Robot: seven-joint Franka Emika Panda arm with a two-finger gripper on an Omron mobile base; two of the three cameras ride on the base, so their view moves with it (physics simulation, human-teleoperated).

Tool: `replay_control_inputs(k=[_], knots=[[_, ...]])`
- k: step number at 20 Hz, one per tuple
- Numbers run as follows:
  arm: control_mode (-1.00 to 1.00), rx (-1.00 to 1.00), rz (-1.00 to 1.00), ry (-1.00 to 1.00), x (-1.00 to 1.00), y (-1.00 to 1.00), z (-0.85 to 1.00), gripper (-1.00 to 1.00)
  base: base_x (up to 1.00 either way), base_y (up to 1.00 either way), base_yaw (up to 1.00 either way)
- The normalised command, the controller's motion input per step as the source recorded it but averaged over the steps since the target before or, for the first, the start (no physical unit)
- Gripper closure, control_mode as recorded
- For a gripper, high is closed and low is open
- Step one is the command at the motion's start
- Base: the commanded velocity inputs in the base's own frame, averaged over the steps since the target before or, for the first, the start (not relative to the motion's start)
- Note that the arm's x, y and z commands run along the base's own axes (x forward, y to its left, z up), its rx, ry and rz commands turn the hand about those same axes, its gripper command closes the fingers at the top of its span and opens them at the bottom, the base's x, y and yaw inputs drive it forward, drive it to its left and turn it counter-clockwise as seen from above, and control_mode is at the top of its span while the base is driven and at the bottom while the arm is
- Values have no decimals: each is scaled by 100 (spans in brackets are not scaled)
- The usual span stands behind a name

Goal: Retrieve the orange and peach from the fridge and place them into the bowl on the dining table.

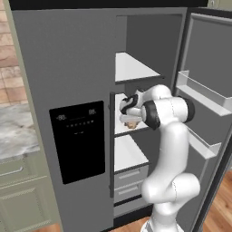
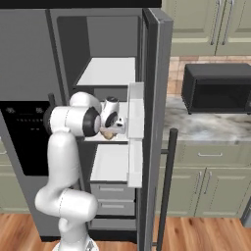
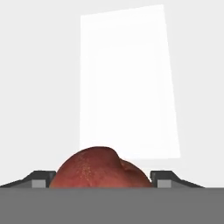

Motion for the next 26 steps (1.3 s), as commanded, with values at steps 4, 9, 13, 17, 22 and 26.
replay_control_inputs(k=[4, 9, 13, 17, 22, 26], knots=[[-100, 0, 0, -30, -100, 0, -34, 100, 0, 0, 0], [-100, 0, 0, -32, -100, -15, -3, 100, 0, 0, 0], [-100, 0, 0, -31, -100, -42, 45, 100, 0, 0, 0], [-100, 0, -1, -13, -100, -55, 91, 100, 0, 0, 0], [-100, 0, -1, -2, -95, -50, 100, 100, 0, 0, 0], [-100, 0, -3, 3, -29, -15, 100, 100, 0, 0, 0]])
